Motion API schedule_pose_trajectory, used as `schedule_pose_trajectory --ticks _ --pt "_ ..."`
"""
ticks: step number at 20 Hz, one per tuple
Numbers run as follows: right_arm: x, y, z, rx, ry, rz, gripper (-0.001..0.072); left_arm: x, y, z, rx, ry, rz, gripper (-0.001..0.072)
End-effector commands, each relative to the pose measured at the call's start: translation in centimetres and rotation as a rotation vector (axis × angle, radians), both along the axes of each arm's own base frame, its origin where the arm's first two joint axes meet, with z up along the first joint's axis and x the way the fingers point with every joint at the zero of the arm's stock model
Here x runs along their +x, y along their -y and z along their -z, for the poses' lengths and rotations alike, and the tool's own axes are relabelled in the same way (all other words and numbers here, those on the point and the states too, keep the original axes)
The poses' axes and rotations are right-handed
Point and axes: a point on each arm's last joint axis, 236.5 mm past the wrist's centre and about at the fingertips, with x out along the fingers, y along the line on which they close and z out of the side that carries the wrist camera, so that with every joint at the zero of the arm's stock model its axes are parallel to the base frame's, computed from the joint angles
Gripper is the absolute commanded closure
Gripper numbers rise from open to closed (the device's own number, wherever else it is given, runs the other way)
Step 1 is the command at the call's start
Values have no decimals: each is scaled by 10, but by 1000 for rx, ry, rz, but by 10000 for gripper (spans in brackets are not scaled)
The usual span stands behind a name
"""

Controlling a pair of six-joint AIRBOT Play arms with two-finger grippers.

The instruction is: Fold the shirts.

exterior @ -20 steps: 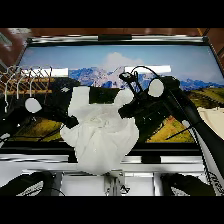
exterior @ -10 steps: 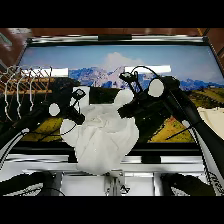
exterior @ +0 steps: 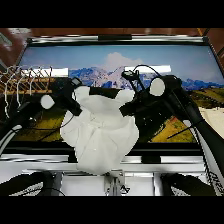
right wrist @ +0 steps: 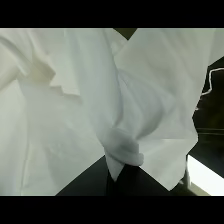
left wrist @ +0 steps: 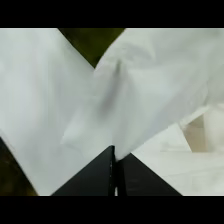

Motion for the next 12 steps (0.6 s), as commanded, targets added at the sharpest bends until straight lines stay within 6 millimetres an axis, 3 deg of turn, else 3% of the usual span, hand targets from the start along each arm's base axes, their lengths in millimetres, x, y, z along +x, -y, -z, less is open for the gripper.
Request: schedule_pose_trajectory --ticks 1,2,3,6,10,12 --pt "0 6 -28 51 -43 35 640 4 -20 -100 -23 141 -15 665" --pt "0 9 -44 83 -62 48 641 -4 -33 -123 -20 155 -27 665" --pt "-1 12 -58 116 -86 70 641 -19 -45 -133 -9 124 -35 666" --pt "-7 23 -87 199 -177 133 640 -75 -63 -132 23 -22 -21 666" --pt "-29 18 -88 206 -264 83 640 -96 -41 -156 -92 2 13 666" --pt "-29 15 -88 212 -261 76 640 -100 -25 -160 -182 -30 9 665"
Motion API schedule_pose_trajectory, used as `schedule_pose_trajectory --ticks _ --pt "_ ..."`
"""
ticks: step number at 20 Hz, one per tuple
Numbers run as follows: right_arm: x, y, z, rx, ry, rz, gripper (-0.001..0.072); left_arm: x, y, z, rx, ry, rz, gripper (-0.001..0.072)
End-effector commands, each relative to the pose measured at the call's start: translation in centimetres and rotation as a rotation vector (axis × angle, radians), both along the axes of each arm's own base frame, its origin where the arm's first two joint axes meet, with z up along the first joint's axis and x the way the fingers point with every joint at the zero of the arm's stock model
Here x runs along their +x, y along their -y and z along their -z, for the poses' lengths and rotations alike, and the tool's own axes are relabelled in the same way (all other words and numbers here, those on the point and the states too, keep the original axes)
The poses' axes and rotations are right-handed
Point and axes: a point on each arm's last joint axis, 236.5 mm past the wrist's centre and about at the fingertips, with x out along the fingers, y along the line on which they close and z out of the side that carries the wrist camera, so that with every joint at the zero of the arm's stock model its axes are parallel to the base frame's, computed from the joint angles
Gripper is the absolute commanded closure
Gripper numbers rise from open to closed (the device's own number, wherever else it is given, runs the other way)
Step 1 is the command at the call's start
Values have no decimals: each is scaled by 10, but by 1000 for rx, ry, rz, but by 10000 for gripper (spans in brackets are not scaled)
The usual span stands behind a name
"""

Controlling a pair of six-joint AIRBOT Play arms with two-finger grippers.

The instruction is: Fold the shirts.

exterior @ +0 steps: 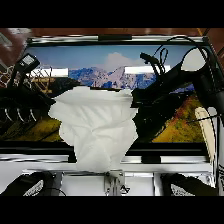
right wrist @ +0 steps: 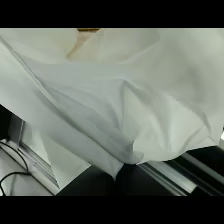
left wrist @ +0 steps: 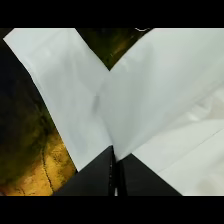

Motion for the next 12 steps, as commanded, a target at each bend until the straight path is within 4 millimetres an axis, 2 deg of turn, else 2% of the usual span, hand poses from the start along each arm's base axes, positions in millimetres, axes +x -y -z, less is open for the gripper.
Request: schedule_pose_trajectory --ticks 1,4,6,8,9,11,12 --pt "-10 -7 -7 31 -36 -16 640 -17 27 -13 -148 -59 13 665" --pt "-13 -15 -8 36 -27 -32 640 -4 44 -25 -287 -67 -50 665" --pt "-12 -21 -16 41 24 -72 640 15 48 -56 -361 42 -84 665" --pt "7 -21 -41 54 145 -55 640 38 43 -114 -448 207 -148 665" --pt "24 -16 -62 48 253 -28 640 47 39 -153 -505 316 -182 665" --pt "60 -7 -120 42 525 26 640 53 26 -241 -629 554 -225 665" --pt "75 -4 -164 70 683 62 640 47 19 -283 -677 670 -229 665"
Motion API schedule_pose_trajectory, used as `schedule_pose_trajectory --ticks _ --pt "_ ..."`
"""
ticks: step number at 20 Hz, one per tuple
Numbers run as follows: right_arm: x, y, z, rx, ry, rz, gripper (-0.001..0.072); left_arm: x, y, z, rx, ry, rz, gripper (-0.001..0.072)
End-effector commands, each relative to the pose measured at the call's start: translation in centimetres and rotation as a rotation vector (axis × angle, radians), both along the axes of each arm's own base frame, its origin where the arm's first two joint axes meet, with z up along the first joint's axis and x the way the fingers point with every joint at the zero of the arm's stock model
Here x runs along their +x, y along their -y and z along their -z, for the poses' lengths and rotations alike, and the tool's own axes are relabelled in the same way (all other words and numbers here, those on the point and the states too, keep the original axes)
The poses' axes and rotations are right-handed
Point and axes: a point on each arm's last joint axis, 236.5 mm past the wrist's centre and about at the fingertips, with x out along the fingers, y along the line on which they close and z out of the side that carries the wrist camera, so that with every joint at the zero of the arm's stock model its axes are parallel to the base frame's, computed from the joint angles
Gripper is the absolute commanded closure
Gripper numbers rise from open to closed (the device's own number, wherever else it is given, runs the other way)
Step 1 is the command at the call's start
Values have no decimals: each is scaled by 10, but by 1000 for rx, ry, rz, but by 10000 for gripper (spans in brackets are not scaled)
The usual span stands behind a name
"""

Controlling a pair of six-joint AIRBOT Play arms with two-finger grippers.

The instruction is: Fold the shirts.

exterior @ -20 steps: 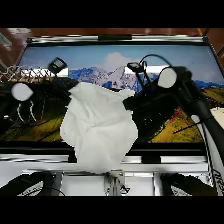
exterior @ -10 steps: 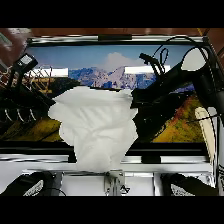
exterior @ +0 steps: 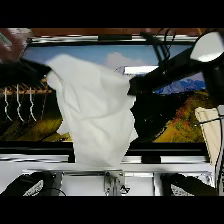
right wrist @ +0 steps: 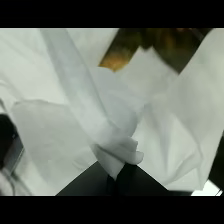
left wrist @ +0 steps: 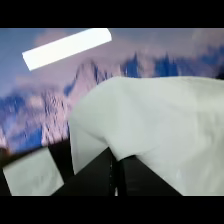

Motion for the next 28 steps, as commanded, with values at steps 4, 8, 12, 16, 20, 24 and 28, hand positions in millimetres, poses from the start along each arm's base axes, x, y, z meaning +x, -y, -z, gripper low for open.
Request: schedule_pose_trajectory --ticks 4,8,12,16,20,24,28 --pt "40 31 -249 283 851 247 640 -48 -38 -222 -166 627 -139 665" --pt "5 26 -235 267 753 176 640 -42 -32 -132 103 337 -84 666" --pt "-16 3 -61 93 140 86 640 -28 -46 37 237 -197 -102 666" --pt "-63 -13 105 -94 -303 50 640 -41 -52 209 266 -615 -131 665" --pt "-83 -13 180 -195 -497 39 640 -70 -37 292 195 -807 -106 665" --pt "-45 -19 194 -149 -427 134 511 -50 -21 285 97 -723 -96 664" --pt "-26 8 186 -153 -429 205 187 -28 -13 267 -1 -641 -128 664"
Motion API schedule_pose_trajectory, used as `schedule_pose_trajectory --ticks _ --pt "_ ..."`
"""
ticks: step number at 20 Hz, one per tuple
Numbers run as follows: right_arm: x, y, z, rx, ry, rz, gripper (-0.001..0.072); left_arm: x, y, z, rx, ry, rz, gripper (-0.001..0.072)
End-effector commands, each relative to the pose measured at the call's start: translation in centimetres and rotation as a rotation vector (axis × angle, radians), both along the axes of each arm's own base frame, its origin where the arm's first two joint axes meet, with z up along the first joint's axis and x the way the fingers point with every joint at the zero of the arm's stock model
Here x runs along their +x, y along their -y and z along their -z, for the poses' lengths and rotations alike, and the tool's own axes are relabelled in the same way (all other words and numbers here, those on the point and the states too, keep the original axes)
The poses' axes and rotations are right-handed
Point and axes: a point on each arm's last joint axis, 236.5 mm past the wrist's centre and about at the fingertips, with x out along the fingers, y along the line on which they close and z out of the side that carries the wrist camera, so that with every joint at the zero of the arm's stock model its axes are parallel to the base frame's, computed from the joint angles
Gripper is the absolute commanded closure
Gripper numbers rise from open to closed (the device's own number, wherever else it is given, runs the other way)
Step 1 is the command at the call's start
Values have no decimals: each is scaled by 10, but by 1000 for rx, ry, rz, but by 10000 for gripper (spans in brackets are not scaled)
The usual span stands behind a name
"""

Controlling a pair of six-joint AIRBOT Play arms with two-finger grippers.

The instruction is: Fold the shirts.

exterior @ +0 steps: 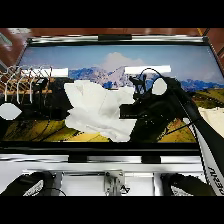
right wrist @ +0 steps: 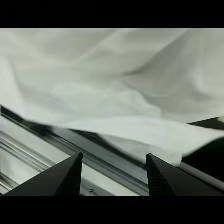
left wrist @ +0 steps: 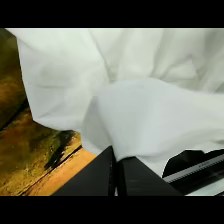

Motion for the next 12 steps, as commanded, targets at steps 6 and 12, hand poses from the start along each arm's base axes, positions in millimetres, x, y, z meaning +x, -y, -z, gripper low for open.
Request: schedule_pose_trajectory --ticks 6,12 --pt "-8 27 -7 -173 26 -123 64 21 5 -8 -59 73 -55 664" --pt "-46 16 49 -246 -38 -177 47 29 3 -8 -43 105 -44 664"
